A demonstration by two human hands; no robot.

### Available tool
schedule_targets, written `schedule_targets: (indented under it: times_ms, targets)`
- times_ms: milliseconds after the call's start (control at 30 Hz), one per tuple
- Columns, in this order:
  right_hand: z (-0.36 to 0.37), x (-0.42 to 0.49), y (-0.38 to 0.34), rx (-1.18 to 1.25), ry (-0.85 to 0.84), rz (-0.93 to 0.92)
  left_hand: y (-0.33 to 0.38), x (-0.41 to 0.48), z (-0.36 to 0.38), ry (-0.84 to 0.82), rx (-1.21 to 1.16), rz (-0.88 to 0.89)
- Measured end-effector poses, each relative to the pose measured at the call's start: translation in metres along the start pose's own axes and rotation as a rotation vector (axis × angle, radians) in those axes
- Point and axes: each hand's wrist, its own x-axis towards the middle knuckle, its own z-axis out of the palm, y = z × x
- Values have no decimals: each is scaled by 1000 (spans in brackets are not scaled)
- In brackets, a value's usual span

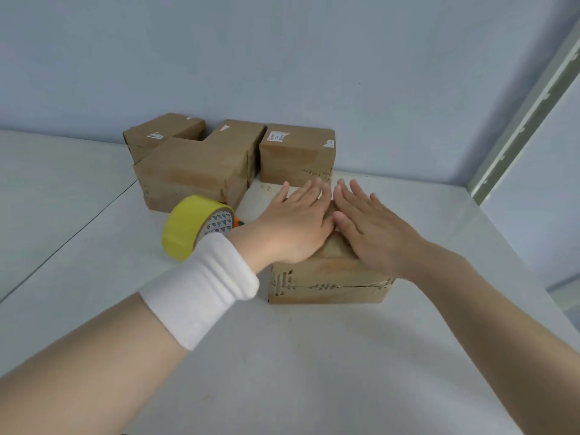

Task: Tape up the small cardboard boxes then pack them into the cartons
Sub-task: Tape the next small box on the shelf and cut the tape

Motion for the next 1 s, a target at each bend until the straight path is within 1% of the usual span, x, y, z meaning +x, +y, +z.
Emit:
schedule_targets:
  times_ms: [100,133,267,400,467,567,600,633,667,700,733,767,800,867,933,1000]
  targets:
    - [-10,1,3,39,-94,1,0,2,-9,-40,-9,-2]
    - [-11,2,3,40,-99,-3,0,1,-9,-39,-22,0]
    - [1,-1,4,-44,19,-28,-4,-1,5,81,-28,38]
    - [-2,-2,2,-15,-7,-16,-2,-2,5,113,-51,44]
    - [-6,-6,1,156,37,-54,-2,-8,0,167,-203,99]
    - [-9,-28,8,646,261,-92,-13,-29,1,298,-555,188]
    - [-9,-38,12,740,302,-94,-19,-36,3,311,-641,208]
    - [-7,-48,16,764,297,-99,-25,-44,7,285,-685,223]
    - [-1,-55,20,734,263,-111,-29,-51,12,235,-673,234]
    - [6,-60,23,678,224,-125,-31,-56,18,194,-613,246]
    - [13,-62,25,654,210,-126,-33,-58,23,193,-553,258]
    - [16,-63,25,677,229,-100,-34,-59,26,238,-534,270]
    - [15,-62,23,736,264,-56,-34,-59,26,299,-564,271]
    - [3,-58,20,799,328,61,-34,-60,17,370,-726,212]
    - [-11,-52,18,785,340,172,-36,-56,5,351,-856,120]
    - [-17,-42,17,792,300,247,-35,-47,-3,318,-869,27]
